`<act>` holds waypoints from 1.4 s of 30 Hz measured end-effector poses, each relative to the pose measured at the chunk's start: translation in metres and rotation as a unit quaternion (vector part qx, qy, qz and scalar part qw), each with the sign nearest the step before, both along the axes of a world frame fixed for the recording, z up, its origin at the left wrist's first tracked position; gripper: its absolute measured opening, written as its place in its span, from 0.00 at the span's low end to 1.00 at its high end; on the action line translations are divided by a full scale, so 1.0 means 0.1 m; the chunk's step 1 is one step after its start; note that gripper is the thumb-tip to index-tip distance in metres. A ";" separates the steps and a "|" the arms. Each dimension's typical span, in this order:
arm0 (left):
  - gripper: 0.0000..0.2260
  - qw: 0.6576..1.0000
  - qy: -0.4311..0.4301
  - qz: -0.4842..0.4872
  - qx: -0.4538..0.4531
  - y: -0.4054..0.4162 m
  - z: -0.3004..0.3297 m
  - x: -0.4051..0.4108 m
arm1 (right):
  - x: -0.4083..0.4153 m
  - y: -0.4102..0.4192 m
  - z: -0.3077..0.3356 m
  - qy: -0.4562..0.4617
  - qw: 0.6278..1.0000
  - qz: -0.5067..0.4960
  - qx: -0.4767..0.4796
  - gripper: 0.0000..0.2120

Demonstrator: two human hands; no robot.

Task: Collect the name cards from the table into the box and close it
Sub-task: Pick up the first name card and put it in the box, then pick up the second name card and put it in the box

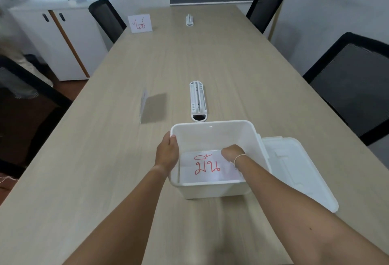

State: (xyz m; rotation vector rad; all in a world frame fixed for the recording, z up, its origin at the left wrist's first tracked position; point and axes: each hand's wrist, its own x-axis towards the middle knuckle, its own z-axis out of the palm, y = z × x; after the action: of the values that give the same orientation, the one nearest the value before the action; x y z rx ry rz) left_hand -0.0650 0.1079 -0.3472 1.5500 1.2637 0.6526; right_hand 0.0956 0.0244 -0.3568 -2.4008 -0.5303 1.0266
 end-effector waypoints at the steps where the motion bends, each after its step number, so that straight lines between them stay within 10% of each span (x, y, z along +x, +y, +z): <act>1: 0.16 1.000 -0.002 0.001 0.000 -0.01 0.00 0.01 | 0.01 -0.02 0.02 0.000 1.000 -0.011 0.010 0.13; 19: 0.23 0.993 0.081 -0.033 0.074 -0.45 0.41 -0.52 | -0.51 -0.73 0.83 -0.115 0.969 0.118 0.182 0.27; 42: 0.24 0.959 0.223 0.028 0.174 -0.66 1.12 -3.30 | -2.95 -0.22 1.26 -0.198 0.914 0.256 0.245 0.33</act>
State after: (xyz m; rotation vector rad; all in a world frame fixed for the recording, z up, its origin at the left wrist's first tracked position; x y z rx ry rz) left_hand -0.3949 0.0415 -0.2354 2.0406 1.5910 0.6024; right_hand -0.1994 0.0021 -0.2308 -2.0390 -1.4334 0.4833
